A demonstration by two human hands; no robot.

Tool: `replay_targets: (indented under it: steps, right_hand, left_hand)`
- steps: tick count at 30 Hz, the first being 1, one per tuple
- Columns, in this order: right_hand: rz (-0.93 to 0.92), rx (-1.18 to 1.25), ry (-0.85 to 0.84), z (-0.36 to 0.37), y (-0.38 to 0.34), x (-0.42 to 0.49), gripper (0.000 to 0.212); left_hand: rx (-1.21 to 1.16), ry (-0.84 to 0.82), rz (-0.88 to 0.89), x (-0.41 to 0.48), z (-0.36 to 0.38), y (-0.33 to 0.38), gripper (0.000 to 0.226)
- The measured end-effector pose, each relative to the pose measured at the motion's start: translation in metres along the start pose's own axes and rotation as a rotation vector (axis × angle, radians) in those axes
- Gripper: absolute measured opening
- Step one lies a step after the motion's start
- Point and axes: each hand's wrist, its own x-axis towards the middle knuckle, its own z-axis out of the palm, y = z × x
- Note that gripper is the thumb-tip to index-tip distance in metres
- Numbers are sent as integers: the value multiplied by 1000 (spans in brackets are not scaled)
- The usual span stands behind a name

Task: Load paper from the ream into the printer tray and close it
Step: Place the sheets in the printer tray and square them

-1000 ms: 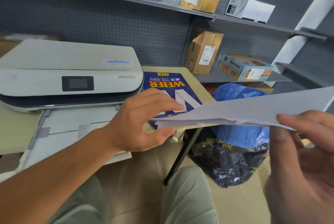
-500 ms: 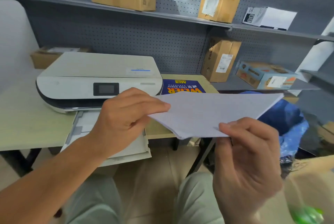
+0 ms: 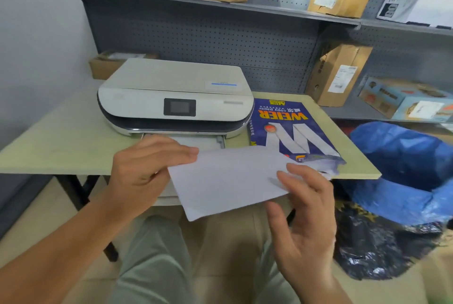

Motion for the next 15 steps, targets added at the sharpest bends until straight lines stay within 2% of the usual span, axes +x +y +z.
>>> replay_targets:
  steps: [3,5,7,9,11,13,15]
  right_hand:
    - [232,170,0,-4,9,-5,52]
    - [453,270,70,-5,6,0,52]
    - [703,489,131,-6,10,4,46]
    - [921,731,60,-11,20,8,46]
    - [1121,874,-19,-16,29,10,50]
    - [1241,908,-128,-19,28,12,52]
    - [1280,885,-287,-16,26,11,62]
  left_hand:
    - [-25,-13,-33,-12,-4,-3,42]
    - [-25,-5,-63,-20,-5,-4,38]
    - [-31,2,-84,-28,-6,-5,24]
    - [-38,8,-96,-36,-6,-4,12]
    - [-44,13,-137,-45,-5,-6,16]
    - [-52,13,-177,-52,-4,-6,16]
    - [-74,3,-239,-59,-6,-8,15]
